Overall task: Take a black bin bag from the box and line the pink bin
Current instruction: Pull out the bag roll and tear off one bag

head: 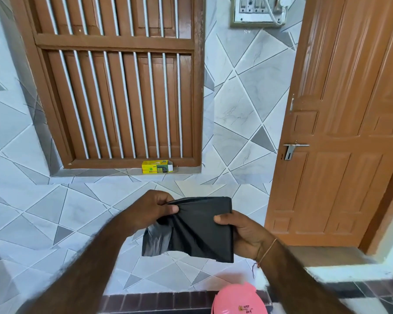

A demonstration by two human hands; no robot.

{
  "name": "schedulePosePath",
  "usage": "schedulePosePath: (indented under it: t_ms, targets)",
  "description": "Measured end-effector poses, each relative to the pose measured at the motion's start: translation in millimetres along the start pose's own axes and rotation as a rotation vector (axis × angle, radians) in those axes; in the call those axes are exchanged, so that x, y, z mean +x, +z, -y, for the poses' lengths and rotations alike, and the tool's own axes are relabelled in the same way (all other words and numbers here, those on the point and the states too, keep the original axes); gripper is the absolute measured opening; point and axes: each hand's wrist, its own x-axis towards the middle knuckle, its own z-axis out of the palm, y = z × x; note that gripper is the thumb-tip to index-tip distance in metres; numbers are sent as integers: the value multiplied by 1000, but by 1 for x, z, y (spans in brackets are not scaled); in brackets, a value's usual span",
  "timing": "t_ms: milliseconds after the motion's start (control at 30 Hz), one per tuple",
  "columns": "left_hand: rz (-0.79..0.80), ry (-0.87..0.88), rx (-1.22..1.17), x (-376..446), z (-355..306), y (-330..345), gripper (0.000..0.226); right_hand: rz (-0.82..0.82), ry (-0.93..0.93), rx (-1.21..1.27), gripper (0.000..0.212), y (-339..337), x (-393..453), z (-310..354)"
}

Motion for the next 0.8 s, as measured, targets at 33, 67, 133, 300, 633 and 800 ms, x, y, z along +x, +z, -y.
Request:
schedulePosePath:
  t_ms: [33,67,133,300,633,800]
  targets:
    - [-17,1,10,0,2,-6,19,-9,-6,14,59,6,2,-2]
    - [-35,2,11,-1,4,-13,19,-30,-11,25,62,10,4,-4]
    - [-52,-2,5,-4,10,-26,17,-79,-17,13,65,15,7,-7]
    - [-76,-36,239,-8,28,-55,17,-106,10,14,53,21,7,-7]
    - [252,65,-122,-1,-12,-2,53,-97,-37,-186,57,52,25,0]
    - [139,100,-115,1,1,-16,21,-73,-11,-93,58,36,14,2]
